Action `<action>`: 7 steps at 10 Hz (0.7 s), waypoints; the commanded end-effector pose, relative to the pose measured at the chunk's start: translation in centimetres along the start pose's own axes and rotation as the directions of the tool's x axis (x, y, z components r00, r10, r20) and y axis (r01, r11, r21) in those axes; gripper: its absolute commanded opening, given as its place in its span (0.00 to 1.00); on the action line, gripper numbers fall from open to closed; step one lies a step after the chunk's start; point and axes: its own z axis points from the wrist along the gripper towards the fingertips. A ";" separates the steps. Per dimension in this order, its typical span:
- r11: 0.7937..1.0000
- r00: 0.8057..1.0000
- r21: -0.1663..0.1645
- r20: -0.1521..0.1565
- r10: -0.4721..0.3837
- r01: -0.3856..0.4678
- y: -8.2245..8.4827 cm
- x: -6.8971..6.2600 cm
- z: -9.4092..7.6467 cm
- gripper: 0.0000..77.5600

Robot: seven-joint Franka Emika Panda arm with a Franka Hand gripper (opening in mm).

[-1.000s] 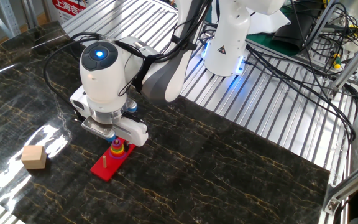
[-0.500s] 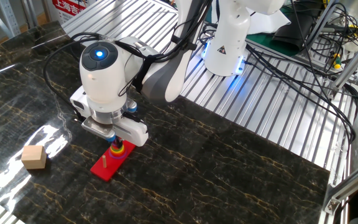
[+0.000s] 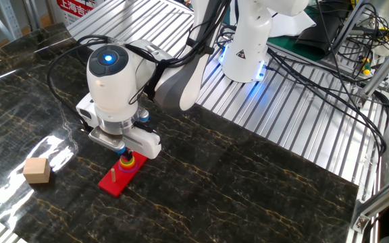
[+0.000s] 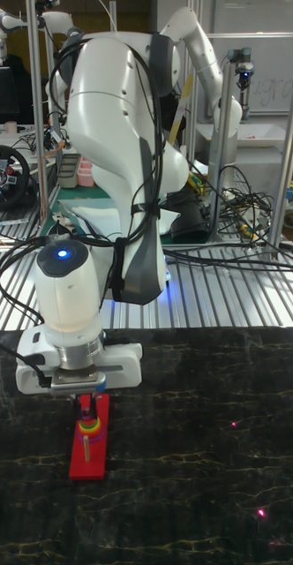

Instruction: Take out one Hanoi block and throw it aside

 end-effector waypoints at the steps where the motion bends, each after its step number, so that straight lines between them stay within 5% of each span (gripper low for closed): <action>1: 1.000 1.000 0.000 -0.004 -0.002 0.002 -0.2 0.0 -0.2 0.01; 7: 1.000 1.000 0.002 -0.014 0.013 -0.013 -0.2 0.2 -1.9 0.01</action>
